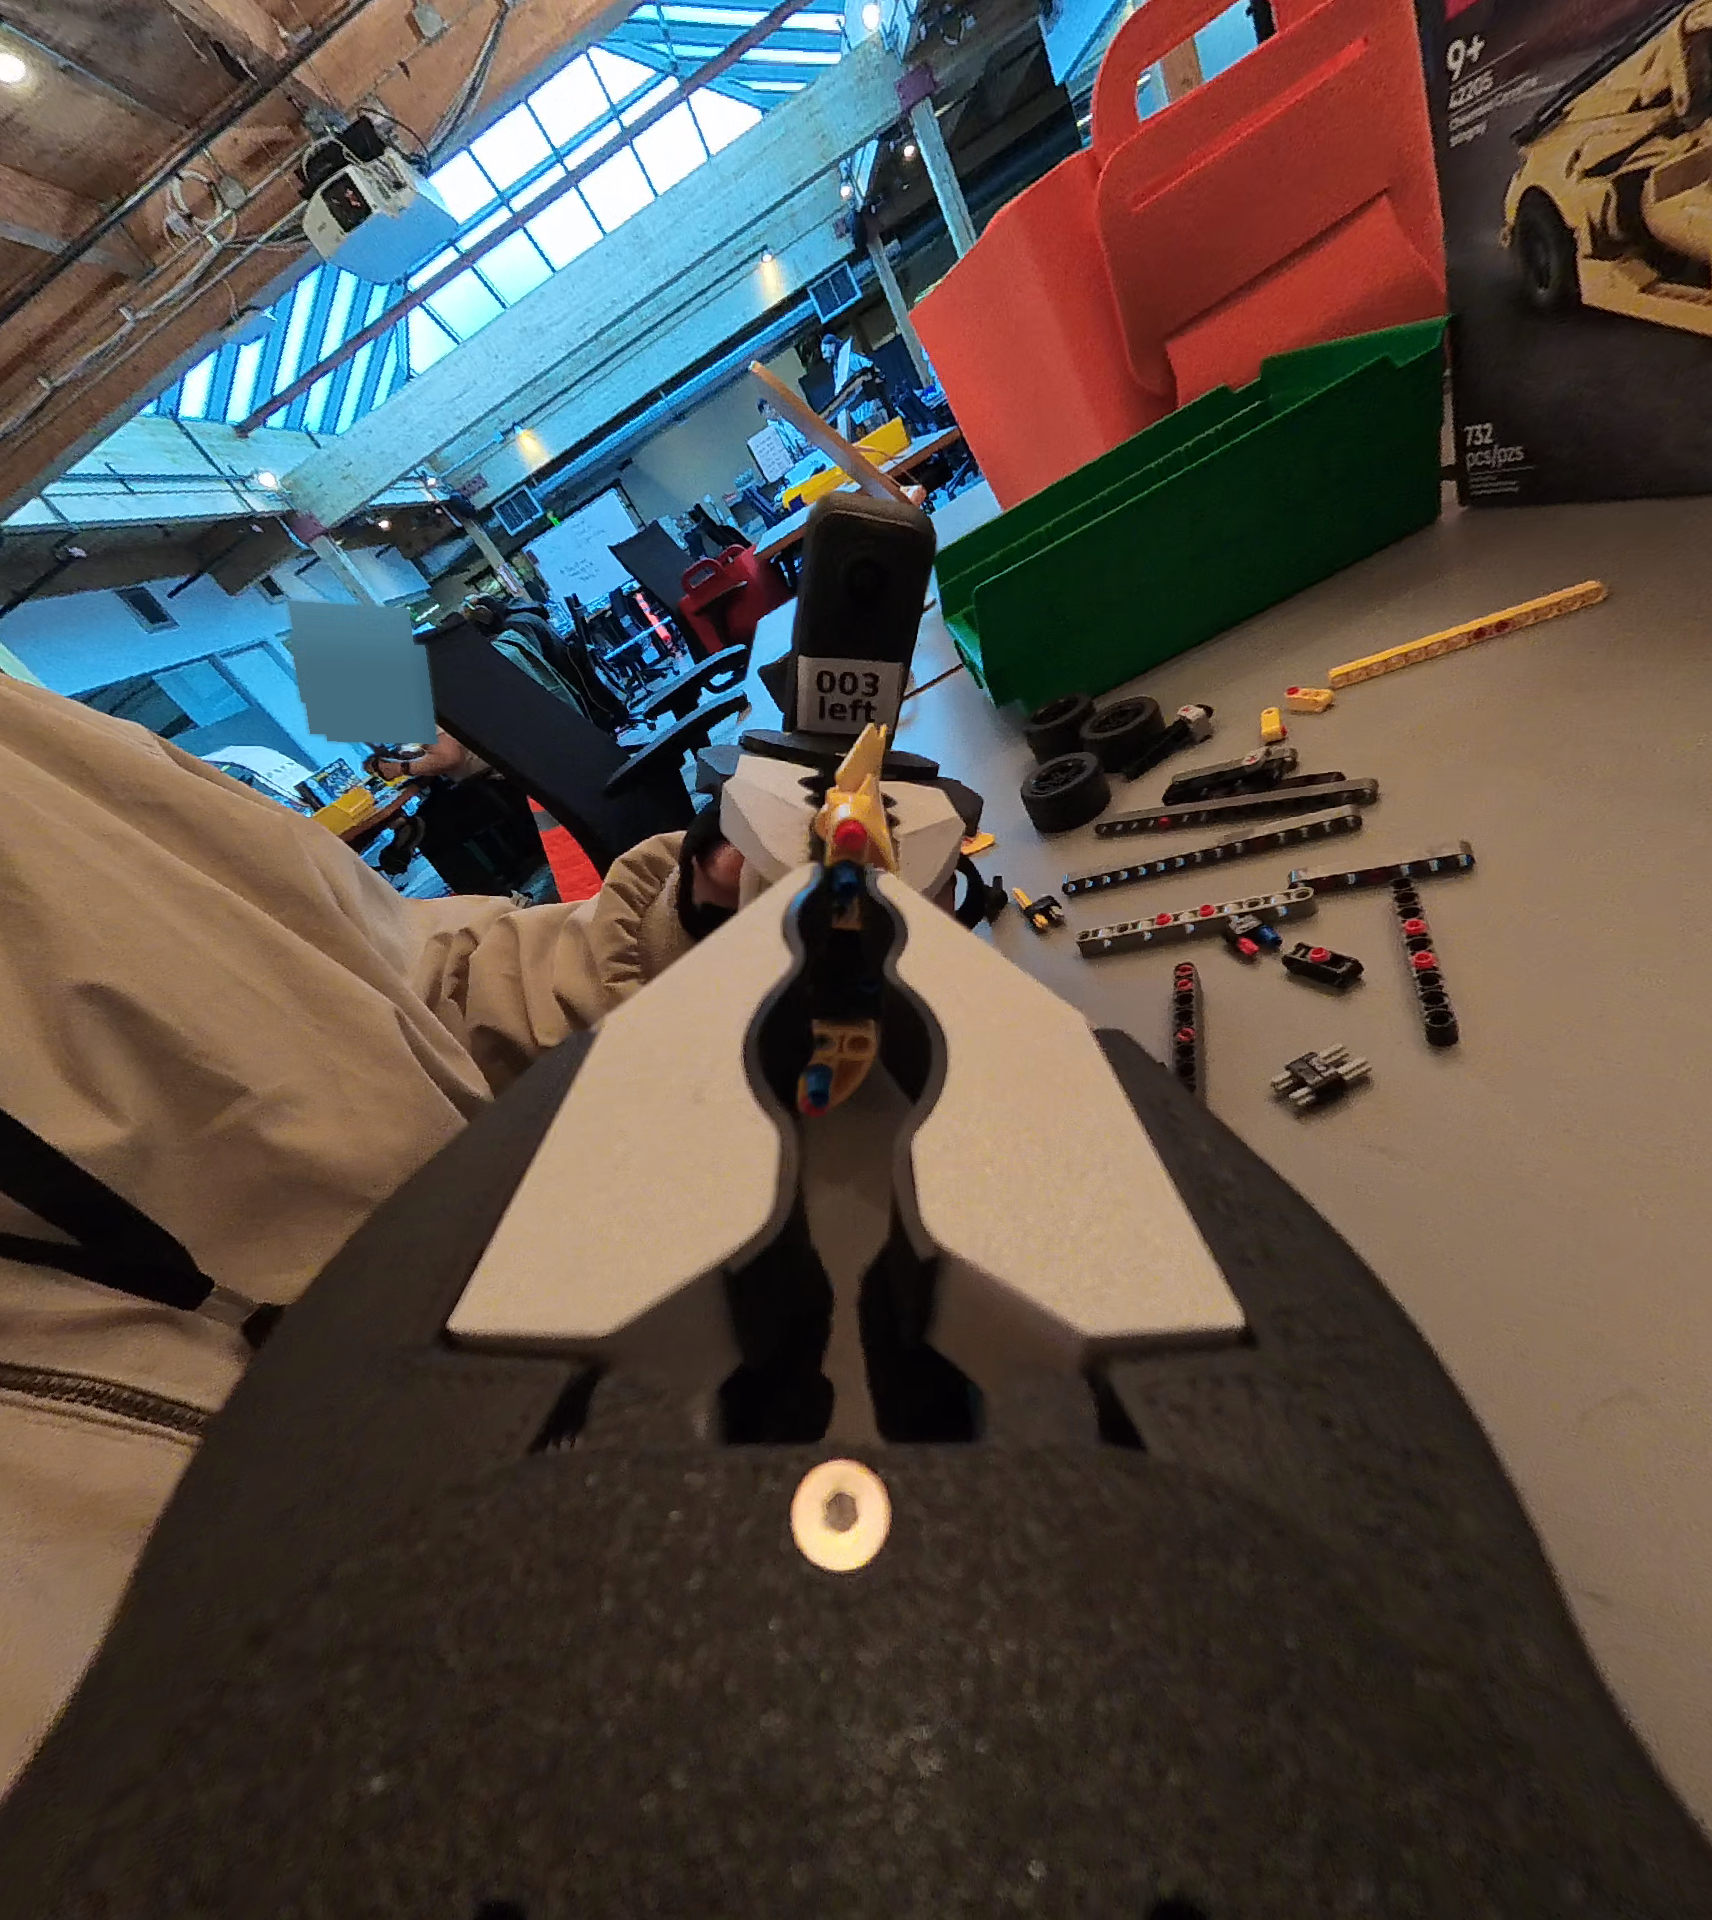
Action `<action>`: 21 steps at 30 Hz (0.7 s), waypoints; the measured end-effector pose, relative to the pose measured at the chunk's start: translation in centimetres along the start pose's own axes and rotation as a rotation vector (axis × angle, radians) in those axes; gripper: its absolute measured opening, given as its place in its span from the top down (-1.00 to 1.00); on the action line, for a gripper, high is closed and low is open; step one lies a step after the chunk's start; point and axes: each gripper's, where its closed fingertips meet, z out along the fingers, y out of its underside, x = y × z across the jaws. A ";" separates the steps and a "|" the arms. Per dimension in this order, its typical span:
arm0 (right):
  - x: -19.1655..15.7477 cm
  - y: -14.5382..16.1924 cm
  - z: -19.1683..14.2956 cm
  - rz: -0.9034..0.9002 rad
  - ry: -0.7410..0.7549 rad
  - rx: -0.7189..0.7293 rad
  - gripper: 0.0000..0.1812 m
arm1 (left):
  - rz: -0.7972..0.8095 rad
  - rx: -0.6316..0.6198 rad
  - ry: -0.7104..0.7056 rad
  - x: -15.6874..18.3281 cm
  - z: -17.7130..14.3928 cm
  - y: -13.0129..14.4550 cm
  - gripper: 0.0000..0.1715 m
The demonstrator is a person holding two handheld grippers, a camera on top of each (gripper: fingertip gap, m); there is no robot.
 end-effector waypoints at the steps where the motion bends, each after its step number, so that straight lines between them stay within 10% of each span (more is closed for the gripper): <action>1: 0.0 0.0 -0.1 0.010 -0.008 0.005 0.95 | 0.012 -0.005 -0.005 0.0 0.1 0.1 0.82; 13: -0.4 -0.4 -1.0 0.016 -0.079 0.034 0.97 | 0.087 0.105 -0.035 0.8 0.1 -1.6 0.85; 16: 3.1 -4.1 -8.1 0.121 -0.007 0.269 0.97 | -0.053 0.540 0.023 -0.4 -8.0 -7.9 0.84; 21: 8.2 -3.1 -16.2 -0.014 0.426 0.023 0.96 | -0.046 0.410 -0.044 -1.3 -5.5 -6.3 0.83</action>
